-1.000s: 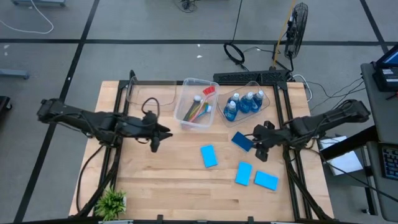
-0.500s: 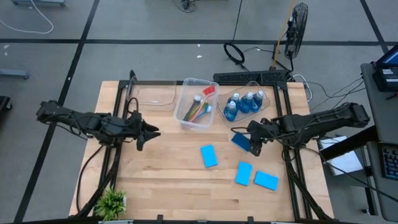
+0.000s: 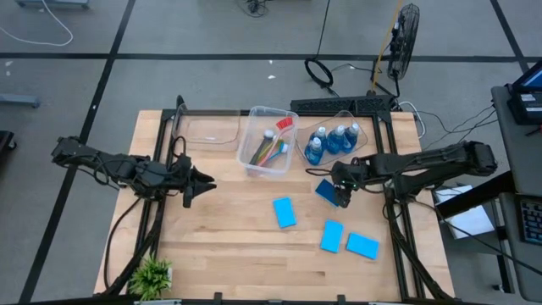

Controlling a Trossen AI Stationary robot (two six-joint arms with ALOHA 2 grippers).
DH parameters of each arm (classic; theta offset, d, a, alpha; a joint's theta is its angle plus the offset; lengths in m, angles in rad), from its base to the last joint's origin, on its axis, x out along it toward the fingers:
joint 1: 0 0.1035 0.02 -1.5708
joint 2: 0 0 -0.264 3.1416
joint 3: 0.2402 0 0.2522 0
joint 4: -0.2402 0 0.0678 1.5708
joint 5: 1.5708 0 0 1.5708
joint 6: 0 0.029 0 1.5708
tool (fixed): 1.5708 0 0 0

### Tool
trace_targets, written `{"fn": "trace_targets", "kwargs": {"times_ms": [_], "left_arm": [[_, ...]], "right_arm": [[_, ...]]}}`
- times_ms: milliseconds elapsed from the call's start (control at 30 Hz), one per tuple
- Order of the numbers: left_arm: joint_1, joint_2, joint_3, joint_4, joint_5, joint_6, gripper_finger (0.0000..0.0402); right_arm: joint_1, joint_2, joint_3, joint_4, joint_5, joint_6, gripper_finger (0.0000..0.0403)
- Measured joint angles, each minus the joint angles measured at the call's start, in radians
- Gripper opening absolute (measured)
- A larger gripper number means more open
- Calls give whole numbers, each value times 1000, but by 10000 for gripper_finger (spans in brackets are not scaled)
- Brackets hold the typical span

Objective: Pick & Place Kitchen Sink Supplies
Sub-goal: Put the blue sponge into the left transparent bin

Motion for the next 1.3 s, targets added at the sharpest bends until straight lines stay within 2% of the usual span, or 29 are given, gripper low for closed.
{"fn": "trace_targets", "kwargs": {"times_ms": [167,467,733,1067,1300], "left_arm": [[0,0,0,11,1,-1,145],[0,0,0,24,47,-4,145],[0,0,0,29,48,-7,145],[0,0,0,32,48,-25,145],[0,0,0,32,48,-21,145]], "right_arm": [[-23,38,-14,37,-1,-42,272],[-97,41,-168,196,-26,-42,272],[-143,39,-280,345,-60,-37,271],[-134,36,-303,367,-52,-32,245],[-136,35,-304,358,-107,26,243]]}}
